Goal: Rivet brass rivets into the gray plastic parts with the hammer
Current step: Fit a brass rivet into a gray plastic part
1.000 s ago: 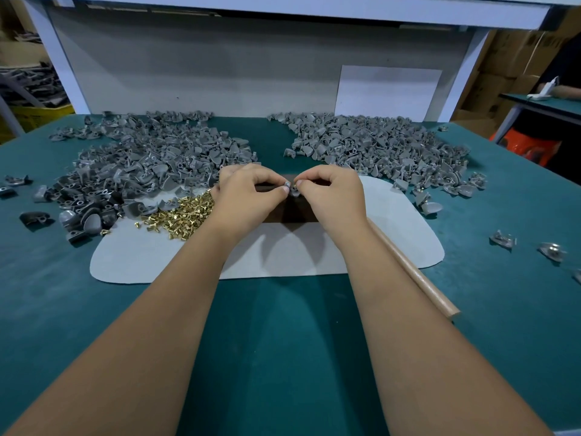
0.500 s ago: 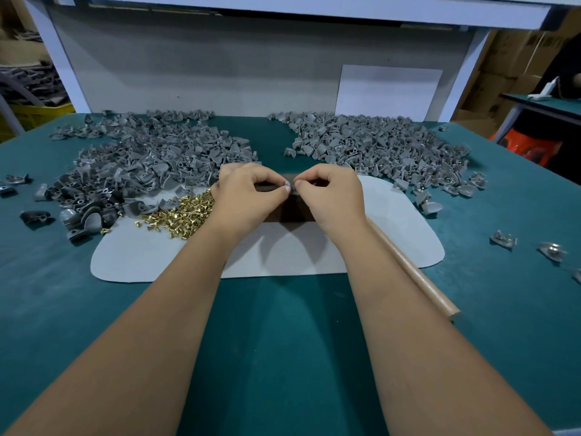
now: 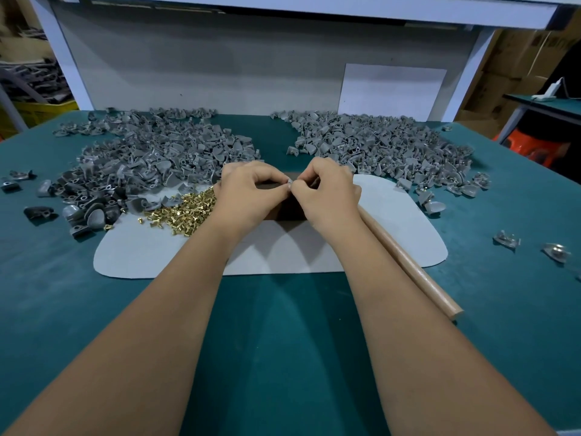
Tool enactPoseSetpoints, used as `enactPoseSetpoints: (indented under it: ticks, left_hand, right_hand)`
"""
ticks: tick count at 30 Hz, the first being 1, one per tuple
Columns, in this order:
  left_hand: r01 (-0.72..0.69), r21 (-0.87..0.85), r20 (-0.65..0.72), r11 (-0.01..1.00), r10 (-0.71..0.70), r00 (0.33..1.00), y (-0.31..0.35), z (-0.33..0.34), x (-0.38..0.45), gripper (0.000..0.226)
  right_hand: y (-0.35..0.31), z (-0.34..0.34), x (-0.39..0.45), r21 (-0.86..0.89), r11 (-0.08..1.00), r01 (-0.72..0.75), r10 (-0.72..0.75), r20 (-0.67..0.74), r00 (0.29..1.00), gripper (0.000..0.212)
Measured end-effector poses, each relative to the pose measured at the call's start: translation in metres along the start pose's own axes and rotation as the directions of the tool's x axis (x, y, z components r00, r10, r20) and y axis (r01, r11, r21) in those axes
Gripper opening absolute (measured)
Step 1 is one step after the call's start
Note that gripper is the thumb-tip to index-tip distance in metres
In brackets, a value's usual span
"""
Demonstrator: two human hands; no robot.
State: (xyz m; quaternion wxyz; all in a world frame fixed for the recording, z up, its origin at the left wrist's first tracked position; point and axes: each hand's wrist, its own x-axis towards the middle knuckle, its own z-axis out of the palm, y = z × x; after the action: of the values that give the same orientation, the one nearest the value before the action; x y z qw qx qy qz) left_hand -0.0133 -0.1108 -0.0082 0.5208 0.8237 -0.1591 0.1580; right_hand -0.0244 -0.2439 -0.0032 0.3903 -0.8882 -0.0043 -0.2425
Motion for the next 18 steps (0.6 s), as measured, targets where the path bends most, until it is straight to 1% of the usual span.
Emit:
enactPoseSetpoints:
  ticks: [4, 8, 13, 15, 18]
  left_hand:
    - [0.018, -0.008, 0.009, 1.000, -0.018, 1.000, 0.0013, -0.0005, -0.0010, 0.006]
    - [0.039, 0.003, 0.005, 0.999, -0.039, 0.999, 0.0041, -0.0015, -0.0016, 0.008]
    - [0.059, 0.031, 0.006, 0.998, -0.060, 0.998, 0.0049, -0.0013, -0.0023, 0.005]
    - [0.060, 0.023, 0.007, 0.998, -0.061, 0.998, 0.0053, -0.0018, -0.0027, 0.004]
    - [0.052, 0.017, 0.004, 0.999, -0.052, 0.999, 0.0060, -0.0013, -0.0033, 0.004]
  right_hand:
    - [0.0017, 0.0024, 0.0004, -0.087, 0.996, 0.036, -0.033, 0.032, 0.999, 0.010]
    - [0.0012, 0.0013, 0.0008, -0.127, 0.989, 0.071, -0.067, 0.031, 0.997, 0.013]
    - [0.0001, -0.0032, -0.0008, -0.226, 0.961, 0.160, -0.158, 0.024, 0.987, 0.015]
    - [0.0011, -0.0039, -0.0018, -0.231, 0.960, 0.156, -0.157, 0.015, 0.987, 0.015]
    - [0.0028, -0.0029, -0.0046, -0.152, 0.982, 0.107, -0.112, -0.021, 0.993, 0.011]
